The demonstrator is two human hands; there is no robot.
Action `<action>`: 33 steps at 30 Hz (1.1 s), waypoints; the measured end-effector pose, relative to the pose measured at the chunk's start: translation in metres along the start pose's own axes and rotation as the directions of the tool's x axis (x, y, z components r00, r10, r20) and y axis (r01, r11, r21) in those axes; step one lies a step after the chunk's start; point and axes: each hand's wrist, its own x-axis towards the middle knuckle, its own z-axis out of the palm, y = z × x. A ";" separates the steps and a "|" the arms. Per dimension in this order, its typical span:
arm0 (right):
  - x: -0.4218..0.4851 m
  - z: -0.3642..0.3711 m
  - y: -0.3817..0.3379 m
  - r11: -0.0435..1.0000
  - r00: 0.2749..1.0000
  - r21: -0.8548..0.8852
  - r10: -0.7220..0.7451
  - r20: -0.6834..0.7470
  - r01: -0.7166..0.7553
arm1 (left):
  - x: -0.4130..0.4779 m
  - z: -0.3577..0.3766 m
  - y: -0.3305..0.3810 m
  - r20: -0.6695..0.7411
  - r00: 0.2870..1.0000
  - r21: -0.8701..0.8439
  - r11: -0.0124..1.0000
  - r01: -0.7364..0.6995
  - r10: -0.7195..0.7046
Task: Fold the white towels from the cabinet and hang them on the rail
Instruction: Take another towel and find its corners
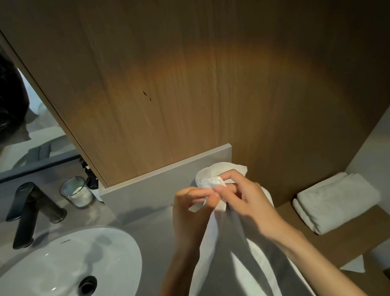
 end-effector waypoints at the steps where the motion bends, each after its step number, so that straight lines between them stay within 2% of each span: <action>1: 0.000 -0.002 -0.001 0.999 0.999 -0.031 -0.030 -0.019 0.029 | 0.001 -0.001 0.000 0.045 0.999 0.014 1.000 -0.009 0.009; 3: 0.002 -0.007 -0.003 0.997 0.996 -0.054 -0.058 -0.063 0.055 | 0.005 -0.003 0.001 0.120 0.993 0.091 0.996 -0.002 -0.009; 5: 0.003 -0.013 -0.005 0.995 0.993 -0.064 -0.076 -0.093 0.070 | 0.009 -0.006 0.001 0.087 0.996 0.204 0.978 -0.037 0.020; 6: 0.004 -0.018 -0.006 0.992 0.990 -0.086 -0.098 -0.102 0.089 | 0.012 -0.008 0.001 0.050 0.998 0.219 0.975 -0.041 0.031; 8: 0.007 -0.029 -0.012 0.982 0.982 -0.129 -0.154 -0.111 0.140 | 0.019 -0.014 0.005 0.050 0.999 0.120 0.992 -0.028 0.022; 10: 0.010 -0.043 -0.022 0.974 0.977 -0.138 -0.192 -0.091 0.178 | 0.032 -0.020 0.011 0.198 0.975 0.083 0.989 -0.120 0.101; 12: 0.014 -0.057 -0.036 0.966 0.973 -0.149 -0.222 -0.063 0.210 | 0.049 -0.021 0.014 0.369 0.910 0.117 0.962 -0.246 0.188; 16: 0.027 -0.084 -0.063 0.943 0.955 -0.178 -0.295 -0.043 0.283 | 0.077 -0.011 0.022 0.507 0.844 0.190 0.933 -0.306 0.174; 20: 0.035 -0.105 -0.086 0.929 0.940 -0.212 -0.329 -0.092 0.304 | 0.098 -0.005 0.045 0.509 0.833 0.199 0.912 -0.360 0.218; 28: 0.041 -0.143 -0.116 0.926 0.855 -0.248 -0.362 -0.372 0.285 | 0.112 -0.023 0.063 0.532 0.825 0.284 0.877 -0.387 0.192; 30: 0.041 -0.148 -0.120 0.928 0.837 -0.261 -0.358 -0.413 0.267 | 0.112 -0.030 0.060 0.576 0.806 0.395 0.816 -0.422 0.138; 33: 0.039 -0.160 -0.127 0.932 0.798 -0.275 -0.349 -0.491 0.238 | 0.114 -0.047 0.056 0.607 0.790 0.635 0.546 -0.546 0.085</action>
